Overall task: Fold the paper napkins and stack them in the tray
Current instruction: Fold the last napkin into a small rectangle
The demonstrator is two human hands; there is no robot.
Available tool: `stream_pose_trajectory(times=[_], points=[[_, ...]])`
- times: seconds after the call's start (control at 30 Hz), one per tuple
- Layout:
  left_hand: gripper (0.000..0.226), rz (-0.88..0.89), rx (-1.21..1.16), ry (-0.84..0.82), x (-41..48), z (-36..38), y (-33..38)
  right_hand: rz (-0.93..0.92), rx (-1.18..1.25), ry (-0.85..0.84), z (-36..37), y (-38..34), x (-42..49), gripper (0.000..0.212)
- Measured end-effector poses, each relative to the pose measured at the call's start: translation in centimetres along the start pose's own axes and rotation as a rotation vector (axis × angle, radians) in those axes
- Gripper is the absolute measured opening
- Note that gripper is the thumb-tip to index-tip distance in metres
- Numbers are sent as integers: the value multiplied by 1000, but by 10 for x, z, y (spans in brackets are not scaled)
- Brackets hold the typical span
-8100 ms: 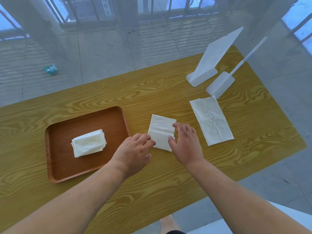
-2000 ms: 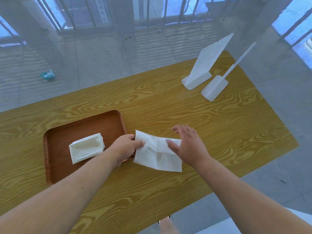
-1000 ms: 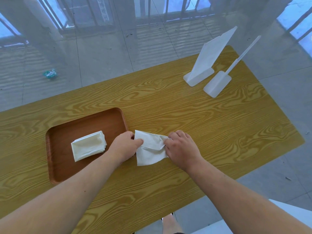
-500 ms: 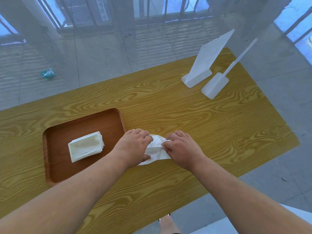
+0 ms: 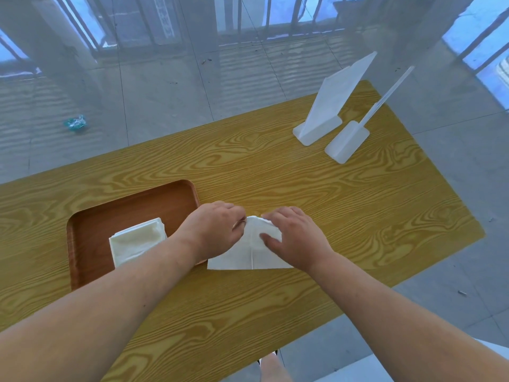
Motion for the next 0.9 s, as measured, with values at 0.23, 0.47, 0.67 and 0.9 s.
stream_pose_trajectory(times=[0.23, 0.47, 0.67, 0.9], points=[[20, 51, 63, 129, 12, -56, -14, 32, 29, 255, -46, -5, 30, 16], [6, 52, 119, 501, 10, -115, -12, -111, 29, 533, -107, -22, 47, 18], [7, 178, 138, 526, -10, -105, 3, -209, 0, 558, -102, -23, 30, 24], [2, 187, 162, 234, -32, -26, 8, -122, -117, 197, -35, 3, 4, 29]])
Point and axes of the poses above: each hand's wrist, its own x-axis towards the middle knuckle, its own z-axis out of the palm, y = z × x, the point moved 4 cm from there along x, towards the middle knuckle, and after that the axes turned 4 degrees about x, right-handed, at the moved point
